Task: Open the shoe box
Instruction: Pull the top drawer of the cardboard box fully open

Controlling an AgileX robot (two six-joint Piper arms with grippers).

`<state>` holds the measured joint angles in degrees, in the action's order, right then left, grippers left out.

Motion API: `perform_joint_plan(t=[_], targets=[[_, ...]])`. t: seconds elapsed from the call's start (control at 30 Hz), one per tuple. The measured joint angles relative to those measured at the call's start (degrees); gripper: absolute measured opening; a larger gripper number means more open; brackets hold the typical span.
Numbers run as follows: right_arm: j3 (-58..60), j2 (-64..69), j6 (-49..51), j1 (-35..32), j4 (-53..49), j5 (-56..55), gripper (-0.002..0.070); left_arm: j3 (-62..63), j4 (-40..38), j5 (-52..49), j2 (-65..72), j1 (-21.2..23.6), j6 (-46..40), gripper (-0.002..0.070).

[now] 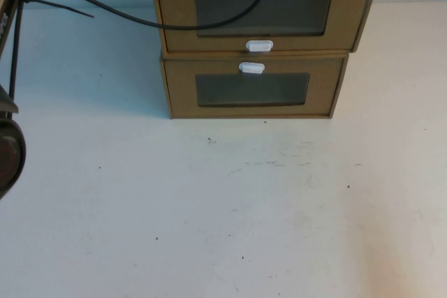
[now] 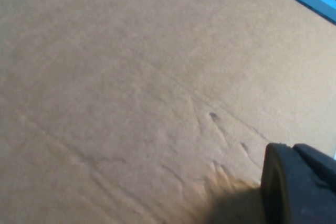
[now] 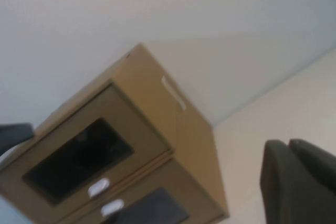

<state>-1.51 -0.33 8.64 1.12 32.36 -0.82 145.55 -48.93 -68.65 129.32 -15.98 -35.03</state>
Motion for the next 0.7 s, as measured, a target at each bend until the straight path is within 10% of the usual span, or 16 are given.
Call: perform_joint_plan(t=[0.37,0.7], targets=[[-35.10,30.70,-11.39,0.00,-8.47,40.83,-0.0014,0.00,-0.13,-0.59,0.00,0.34,0.24,-0.0005],[-45.57,49.42,-21.65,12.88,-15.40,47.76,-0.0014,0.00,-1.24,-1.82,0.00,1.96,1.88,-0.0006]])
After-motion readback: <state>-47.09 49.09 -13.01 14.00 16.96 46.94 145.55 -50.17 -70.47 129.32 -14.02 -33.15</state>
